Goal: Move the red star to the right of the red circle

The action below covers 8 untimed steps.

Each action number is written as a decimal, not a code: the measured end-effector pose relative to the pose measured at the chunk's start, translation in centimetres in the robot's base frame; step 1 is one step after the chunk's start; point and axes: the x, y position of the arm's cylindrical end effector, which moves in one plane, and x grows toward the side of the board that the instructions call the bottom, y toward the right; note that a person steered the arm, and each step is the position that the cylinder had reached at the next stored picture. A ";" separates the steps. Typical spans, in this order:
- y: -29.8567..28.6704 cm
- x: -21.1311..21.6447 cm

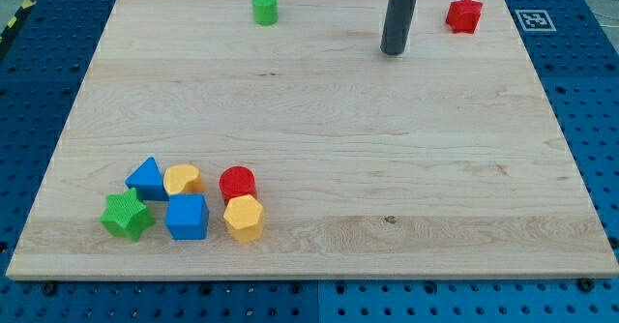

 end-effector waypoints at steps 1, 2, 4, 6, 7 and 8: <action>0.0 -4.9; 1.2 -8.9; 10.8 -9.8; 13.1 -6.3; 11.5 -4.8; 11.2 -2.8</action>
